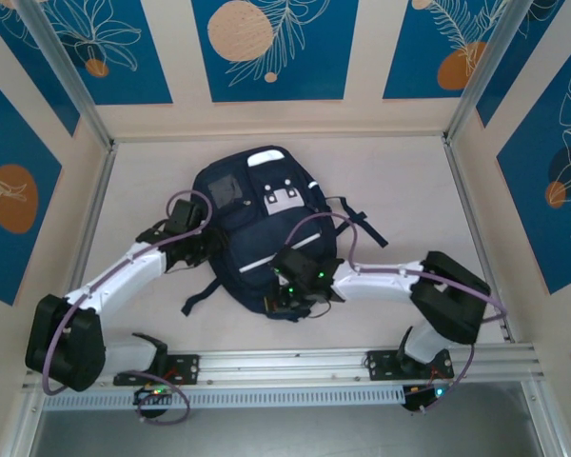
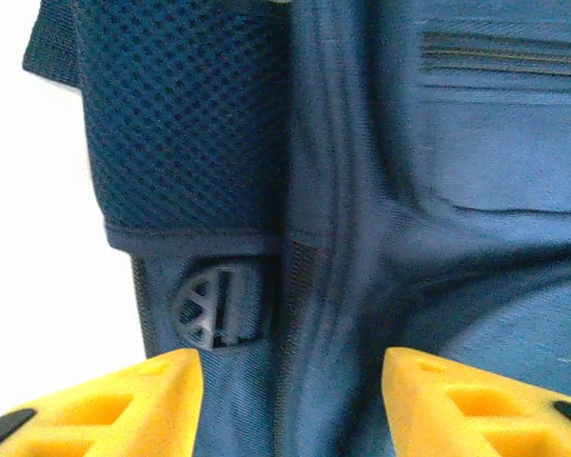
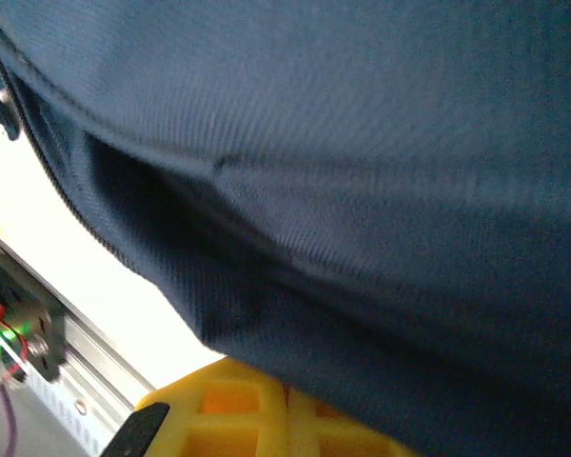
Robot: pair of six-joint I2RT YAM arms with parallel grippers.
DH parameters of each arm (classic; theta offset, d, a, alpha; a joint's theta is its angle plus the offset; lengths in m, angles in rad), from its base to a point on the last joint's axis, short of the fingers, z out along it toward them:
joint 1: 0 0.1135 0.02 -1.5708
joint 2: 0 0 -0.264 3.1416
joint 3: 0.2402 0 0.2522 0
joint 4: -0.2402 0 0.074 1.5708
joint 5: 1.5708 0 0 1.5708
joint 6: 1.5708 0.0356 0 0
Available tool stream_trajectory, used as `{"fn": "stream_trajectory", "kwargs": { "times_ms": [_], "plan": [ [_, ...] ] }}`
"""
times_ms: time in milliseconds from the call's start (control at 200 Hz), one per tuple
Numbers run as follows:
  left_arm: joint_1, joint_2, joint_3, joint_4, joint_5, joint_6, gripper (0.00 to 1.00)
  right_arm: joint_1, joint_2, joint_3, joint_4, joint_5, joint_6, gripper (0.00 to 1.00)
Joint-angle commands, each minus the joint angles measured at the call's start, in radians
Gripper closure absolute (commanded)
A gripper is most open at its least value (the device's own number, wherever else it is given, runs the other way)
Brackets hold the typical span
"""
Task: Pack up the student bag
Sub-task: Zip the student bag at the center of the table.
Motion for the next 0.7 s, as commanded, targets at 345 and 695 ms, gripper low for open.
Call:
{"fn": "stream_trajectory", "kwargs": {
  "times_ms": [345,695],
  "plan": [
    [0.007,-0.266,-0.190,-0.191,0.072,-0.152,0.33,0.015,0.246,0.159,0.193,-0.022,0.119,1.00],
    [0.007,-0.251,-0.258,-0.129,0.026,-0.223,0.40,0.029,0.232,0.141,0.204,-0.015,0.141,1.00]
  ]
}}
